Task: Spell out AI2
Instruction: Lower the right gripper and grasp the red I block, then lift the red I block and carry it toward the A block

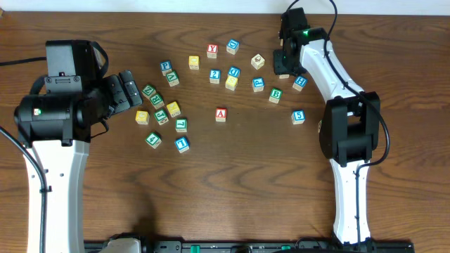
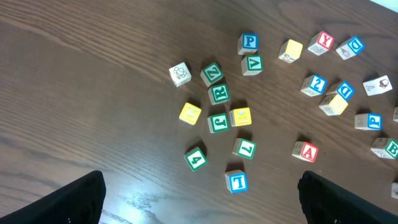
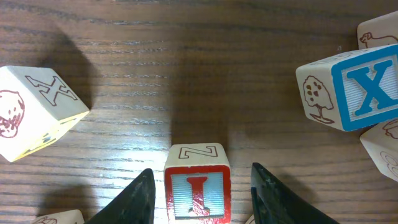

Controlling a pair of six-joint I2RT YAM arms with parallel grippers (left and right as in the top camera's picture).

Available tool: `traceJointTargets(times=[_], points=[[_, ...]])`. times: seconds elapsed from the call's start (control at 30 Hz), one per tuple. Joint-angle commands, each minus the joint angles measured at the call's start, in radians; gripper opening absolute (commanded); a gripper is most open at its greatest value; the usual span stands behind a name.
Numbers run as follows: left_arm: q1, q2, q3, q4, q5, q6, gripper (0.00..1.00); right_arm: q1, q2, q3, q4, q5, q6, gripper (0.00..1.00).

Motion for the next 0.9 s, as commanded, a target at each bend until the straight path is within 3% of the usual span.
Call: traceJointTargets(times=[0.0,0.17,0.53,0.87], points=[[0.003,0.009,-0.004,-0.003,-0.013,0.017,0.98,0.001,0.05,0.015,0.0,0.012,0.016,0.43],[0.003,0.009,-0.004,-0.003,-0.013,0.017,0.98,0.001,0.05,0.015,0.001,0.013,0.017,0.41],[0.003,0.009,-0.004,-0.003,-0.013,0.017,0.98,0.001,0.05,0.015,0.0,0.016,0.019,0.22],[0.003,0.009,-0.004,-0.003,-0.013,0.017,0.98,0.0,0.015,0.016,-0.017,0.015,0.019,0.21]])
